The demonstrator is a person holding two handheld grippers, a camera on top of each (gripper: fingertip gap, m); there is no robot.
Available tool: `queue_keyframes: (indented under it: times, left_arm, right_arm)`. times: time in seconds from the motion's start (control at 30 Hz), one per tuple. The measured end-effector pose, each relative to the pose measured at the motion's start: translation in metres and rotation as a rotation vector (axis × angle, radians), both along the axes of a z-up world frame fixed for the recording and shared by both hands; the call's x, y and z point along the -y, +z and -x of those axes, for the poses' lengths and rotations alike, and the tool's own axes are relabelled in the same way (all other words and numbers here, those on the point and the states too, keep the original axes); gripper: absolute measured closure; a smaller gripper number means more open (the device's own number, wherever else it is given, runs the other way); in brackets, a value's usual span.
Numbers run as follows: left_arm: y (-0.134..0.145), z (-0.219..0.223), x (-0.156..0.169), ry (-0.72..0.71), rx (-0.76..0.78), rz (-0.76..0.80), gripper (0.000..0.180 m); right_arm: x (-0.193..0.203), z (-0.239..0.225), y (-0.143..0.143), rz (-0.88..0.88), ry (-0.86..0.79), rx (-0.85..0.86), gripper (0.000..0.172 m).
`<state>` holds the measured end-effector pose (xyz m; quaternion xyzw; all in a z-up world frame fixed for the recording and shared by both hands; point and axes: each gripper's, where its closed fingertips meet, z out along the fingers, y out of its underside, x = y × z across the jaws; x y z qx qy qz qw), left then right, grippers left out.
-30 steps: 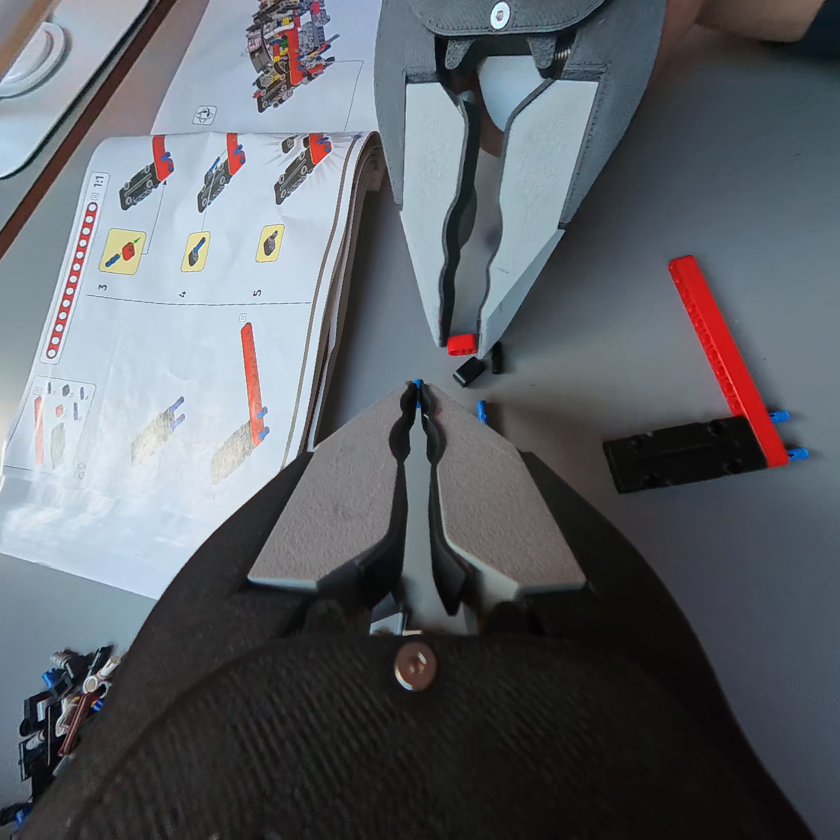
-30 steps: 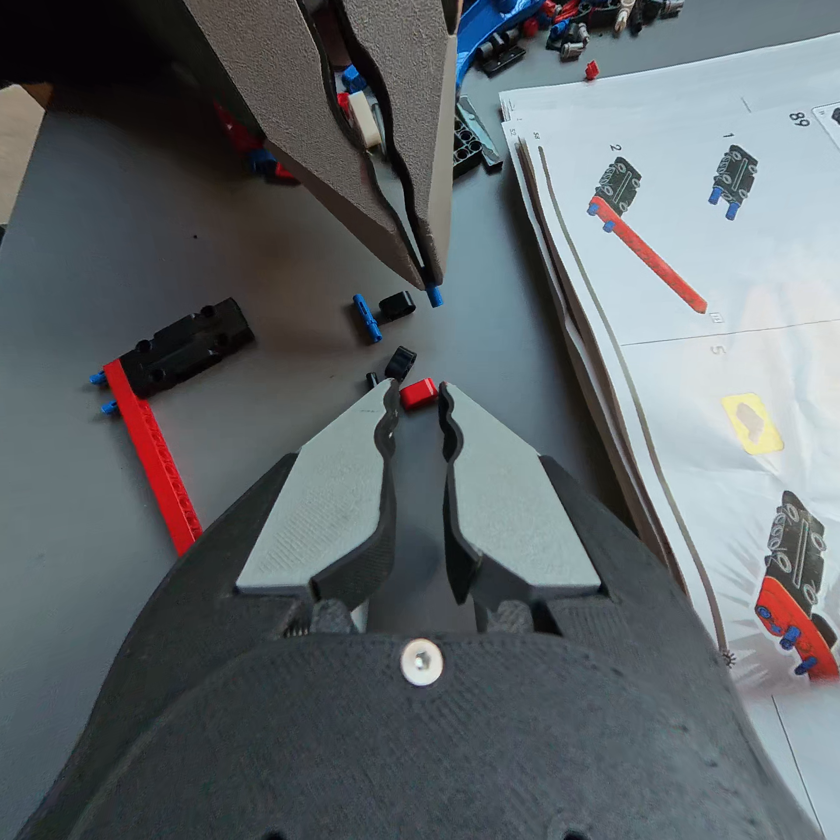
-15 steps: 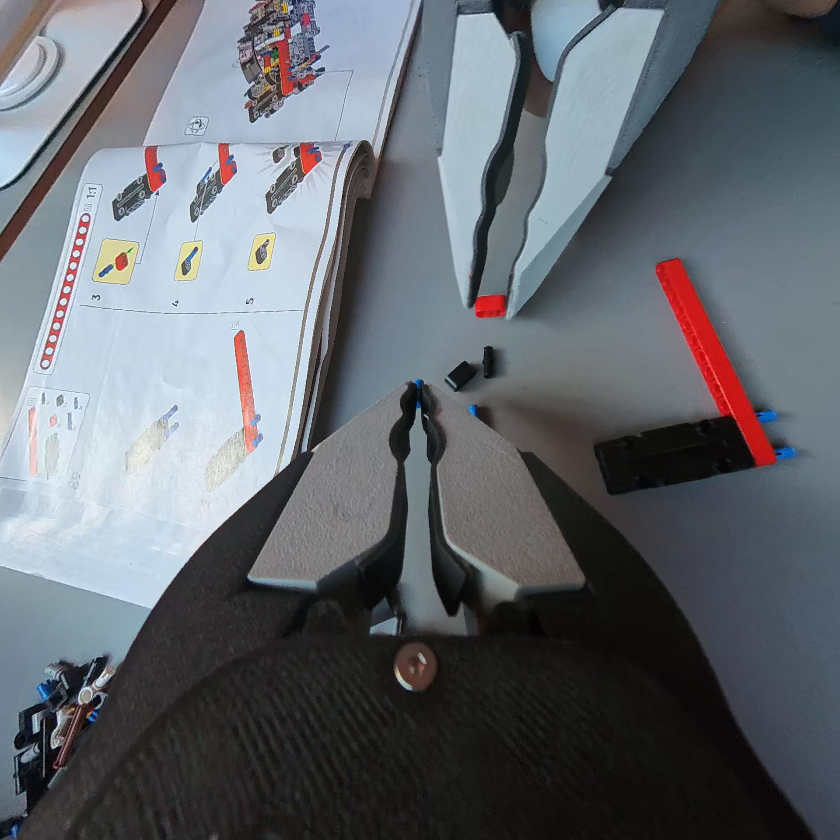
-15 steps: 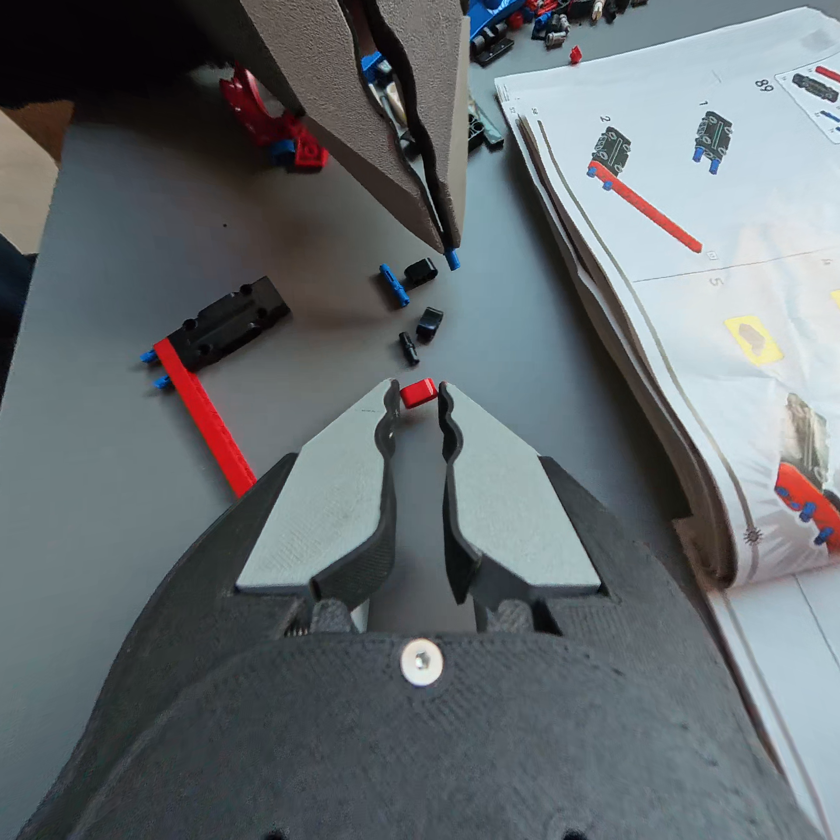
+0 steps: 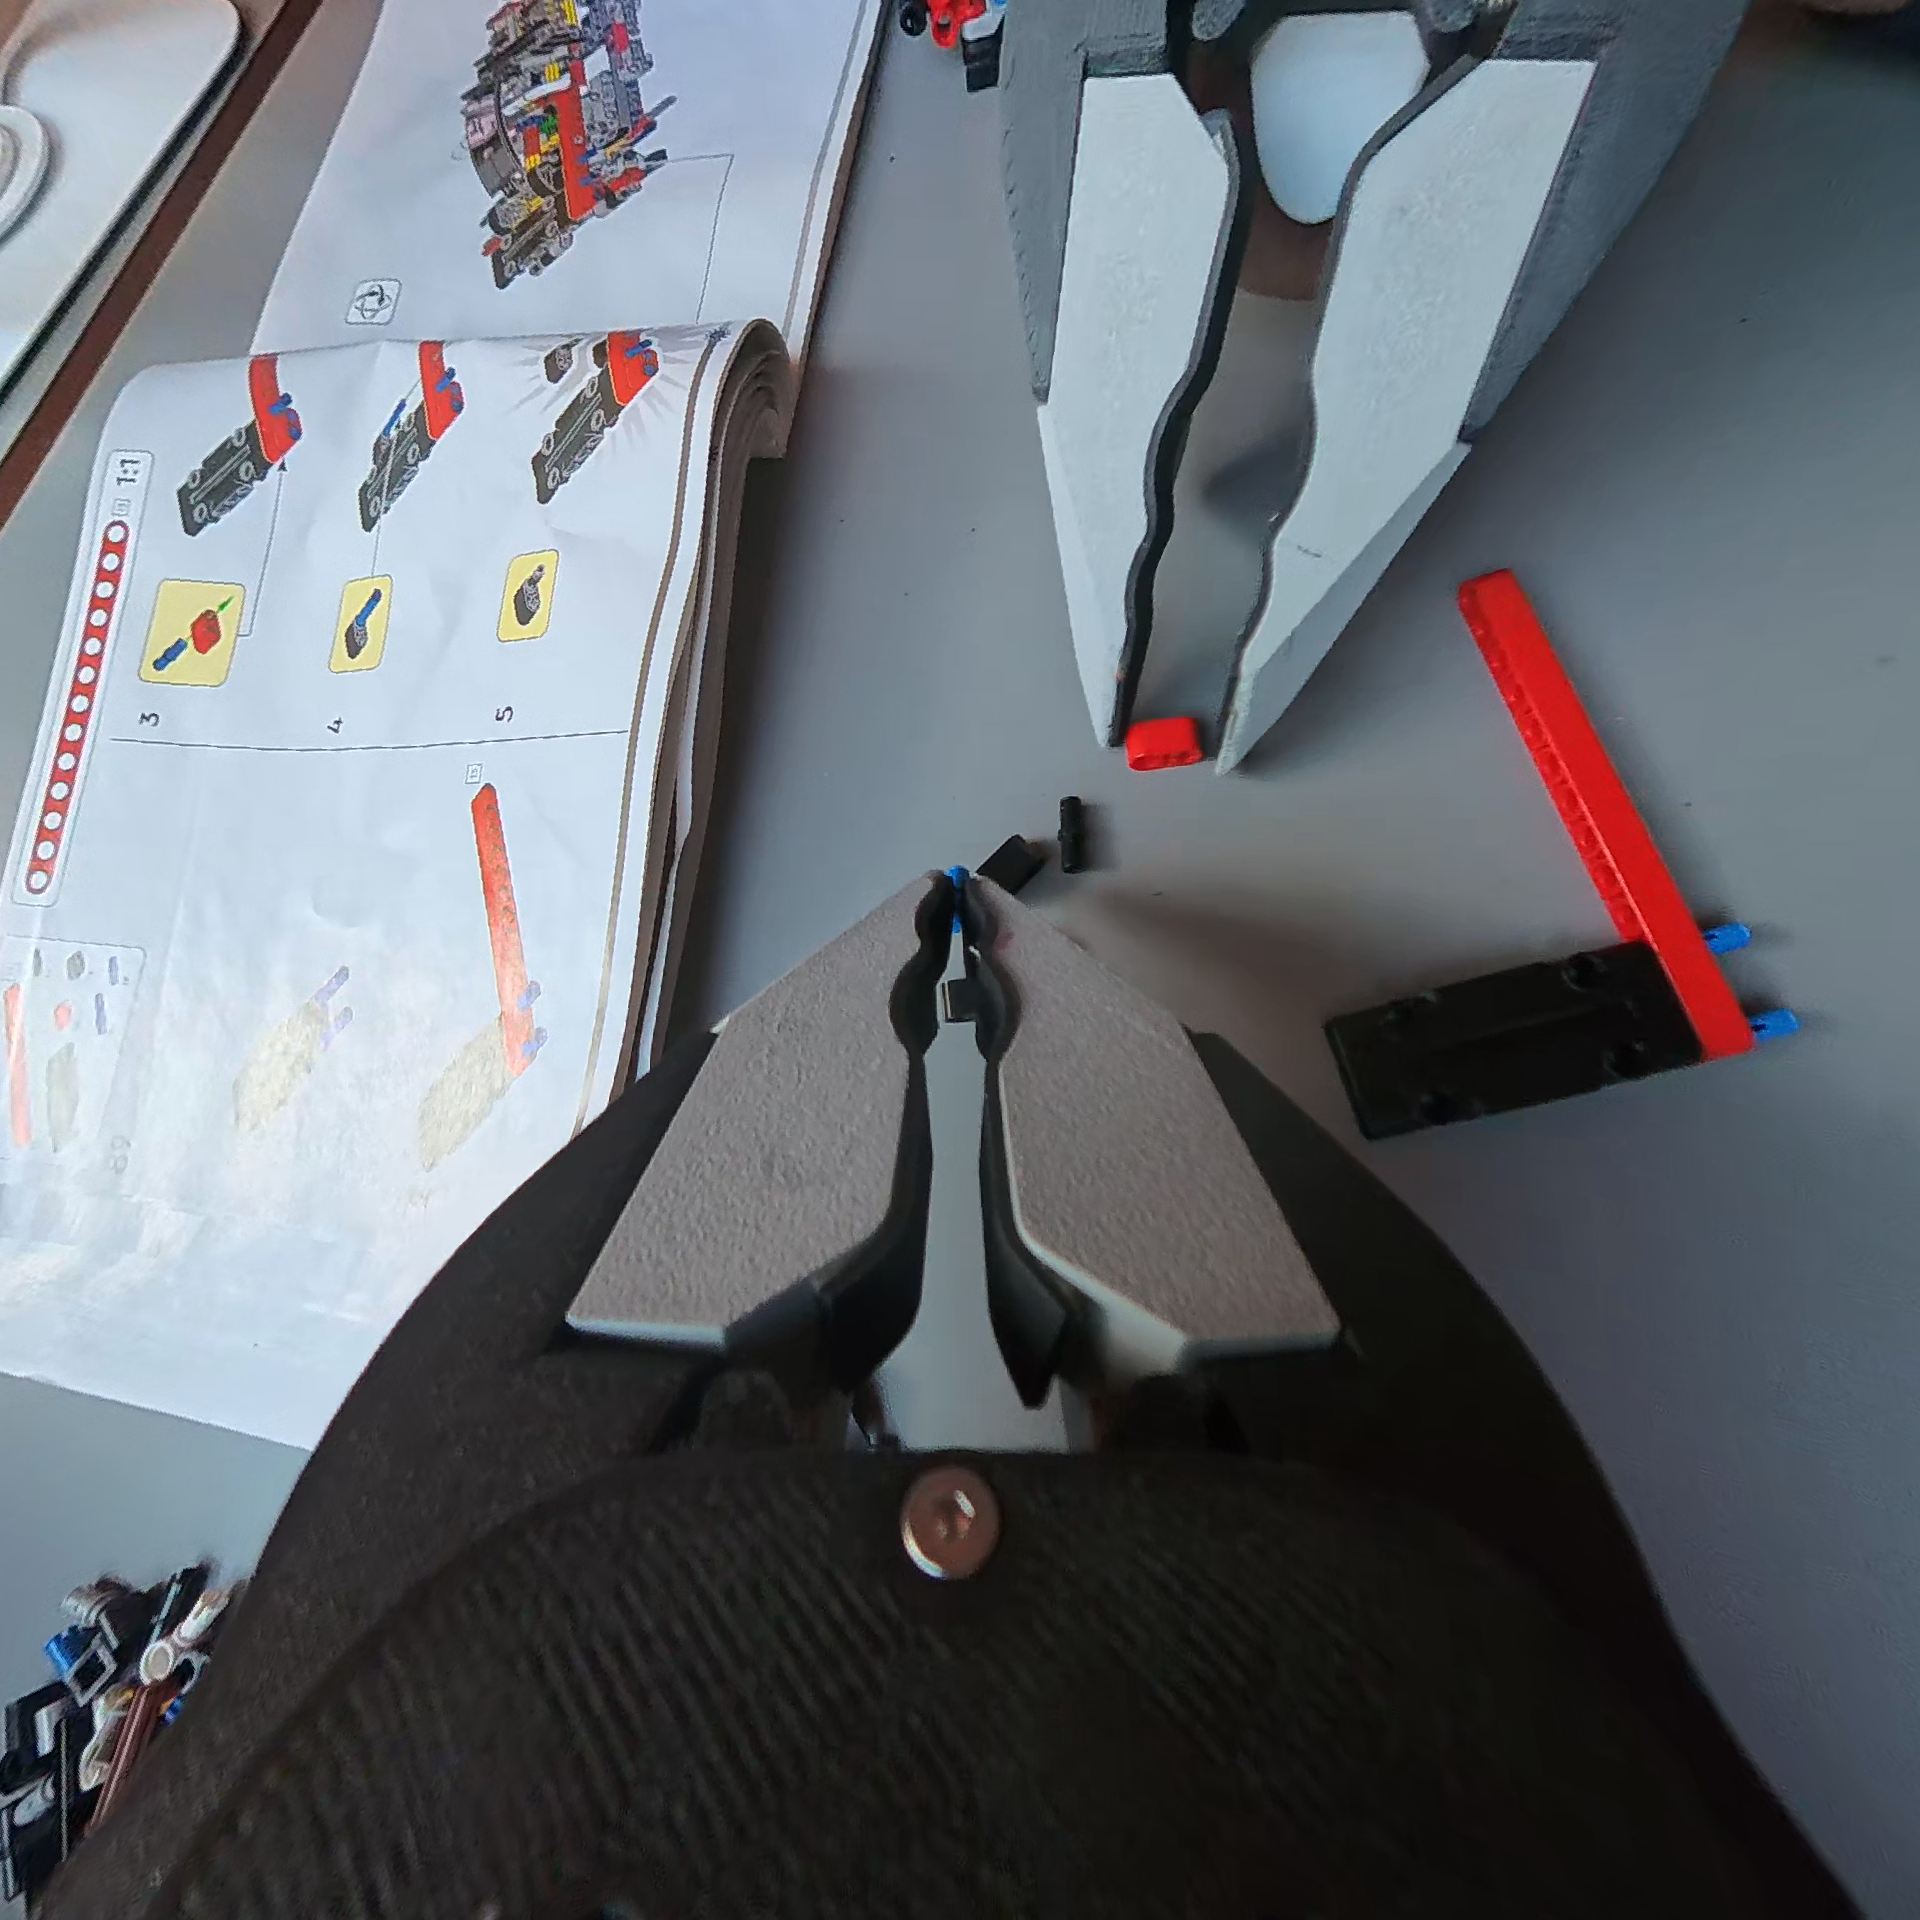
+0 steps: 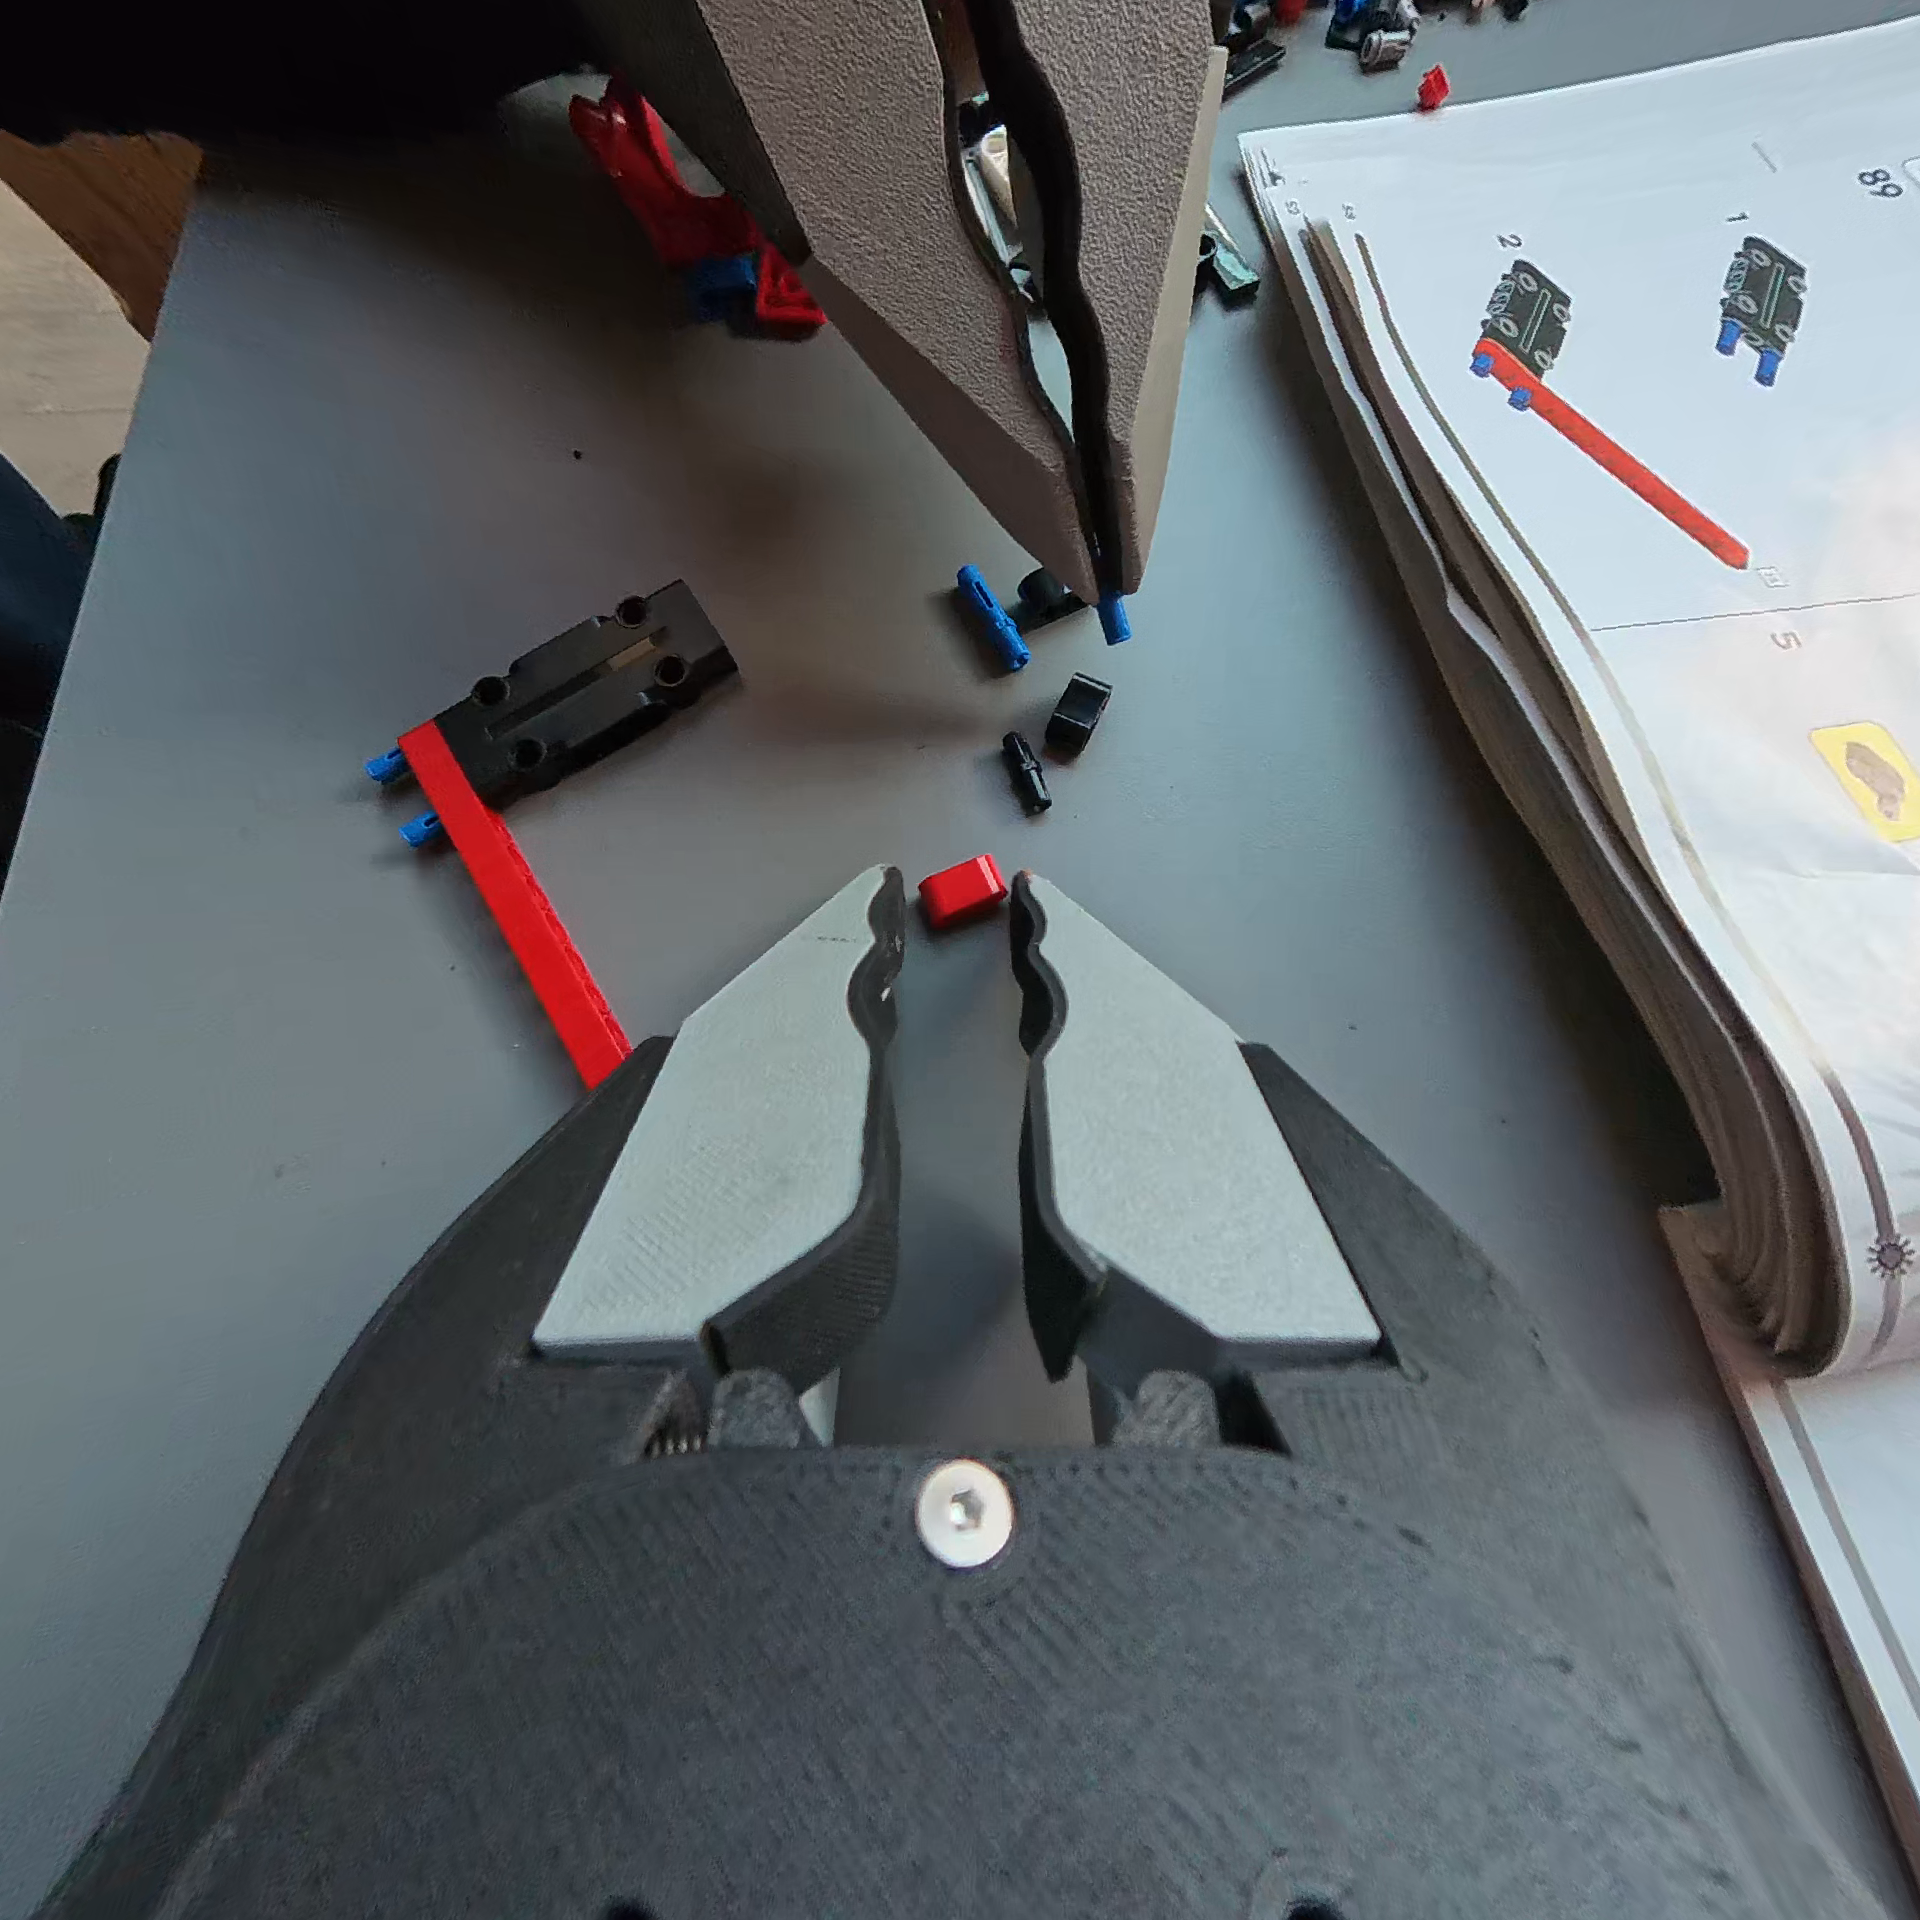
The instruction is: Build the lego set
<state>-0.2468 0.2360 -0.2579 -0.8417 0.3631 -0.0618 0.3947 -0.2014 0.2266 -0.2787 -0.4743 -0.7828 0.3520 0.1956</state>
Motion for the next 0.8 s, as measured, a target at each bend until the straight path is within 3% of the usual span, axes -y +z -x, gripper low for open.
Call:
queue_keyframes:
  times: [0.8]
  left_arm:
    - [0.01,0.01,-0.006,0.046,0.048,-0.037,0.18]
  right_arm:
    - [-0.012,-0.009,-0.001,-0.047,0.008,-0.008,0.151]
